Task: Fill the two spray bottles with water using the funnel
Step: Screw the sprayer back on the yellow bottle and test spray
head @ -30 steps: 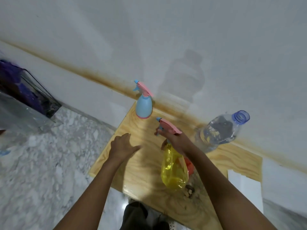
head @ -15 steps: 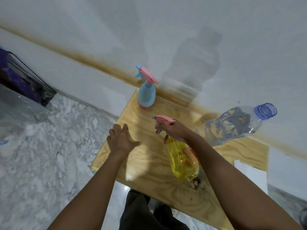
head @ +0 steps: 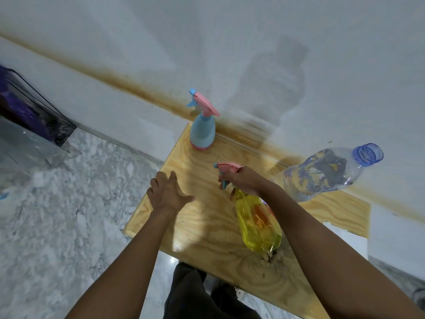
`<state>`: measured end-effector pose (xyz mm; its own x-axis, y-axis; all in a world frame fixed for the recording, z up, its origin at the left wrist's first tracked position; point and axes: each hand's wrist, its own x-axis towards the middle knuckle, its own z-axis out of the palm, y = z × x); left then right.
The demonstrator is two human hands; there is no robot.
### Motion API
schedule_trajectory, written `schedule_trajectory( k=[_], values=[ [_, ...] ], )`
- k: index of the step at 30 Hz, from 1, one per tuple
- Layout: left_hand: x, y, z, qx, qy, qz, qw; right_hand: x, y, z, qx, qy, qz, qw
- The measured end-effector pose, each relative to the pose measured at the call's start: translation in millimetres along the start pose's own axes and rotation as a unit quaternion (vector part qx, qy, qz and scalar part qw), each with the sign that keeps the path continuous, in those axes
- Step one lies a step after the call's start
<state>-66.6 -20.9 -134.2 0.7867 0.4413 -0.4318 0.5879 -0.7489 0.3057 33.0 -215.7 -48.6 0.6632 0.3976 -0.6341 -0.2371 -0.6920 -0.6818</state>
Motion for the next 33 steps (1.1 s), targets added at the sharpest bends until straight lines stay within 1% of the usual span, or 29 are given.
schedule_trajectory(
  k=[9,15,17,19,21,22,23,25,26,27,29,31,33],
  values=[
    [1,0,1,0.004,0.004,0.001,1.0,-9,-7,-4,-0.03,0.017,0.0,0.999],
    [0,-2,2,-0.003,0.013,0.005,1.0,-12,-2,-2,-0.04,0.011,-0.007,0.999],
    [-2,-3,2,-0.015,0.016,0.008,1.0,-18,-2,-1,-0.031,0.022,-0.028,0.999],
    [-5,-4,3,-0.031,0.02,0.018,0.999,-26,-3,2,-0.009,0.037,-0.067,0.997],
    [-12,-3,5,-0.053,0.025,0.057,0.997,-37,-4,3,0.03,0.07,-0.096,0.992],
    [-17,-2,5,-0.075,0.014,0.088,0.993,-44,-5,4,0.052,0.084,-0.114,0.989],
    [-24,0,4,-0.113,-0.018,0.12,0.986,-50,-5,4,0.067,0.098,-0.135,0.984],
    [-44,11,-2,-0.189,-0.119,0.181,0.958,-64,-5,3,0.081,0.128,-0.186,0.971],
    [-54,19,-4,-0.209,-0.153,0.212,0.942,-70,-5,2,0.09,0.141,-0.21,0.963],
    [-64,29,-5,-0.224,-0.161,0.238,0.931,-75,-5,2,0.096,0.153,-0.23,0.956],
    [-79,47,-4,-0.269,-0.129,0.27,0.915,-83,-5,2,0.096,0.175,-0.258,0.945],
    [-87,62,-4,-0.314,-0.087,0.271,0.906,-89,-8,1,0.091,0.188,-0.276,0.938],
    [-88,72,-4,-0.339,-0.062,0.266,0.9,-94,-15,-3,0.094,0.203,-0.281,0.933]
  ],
)
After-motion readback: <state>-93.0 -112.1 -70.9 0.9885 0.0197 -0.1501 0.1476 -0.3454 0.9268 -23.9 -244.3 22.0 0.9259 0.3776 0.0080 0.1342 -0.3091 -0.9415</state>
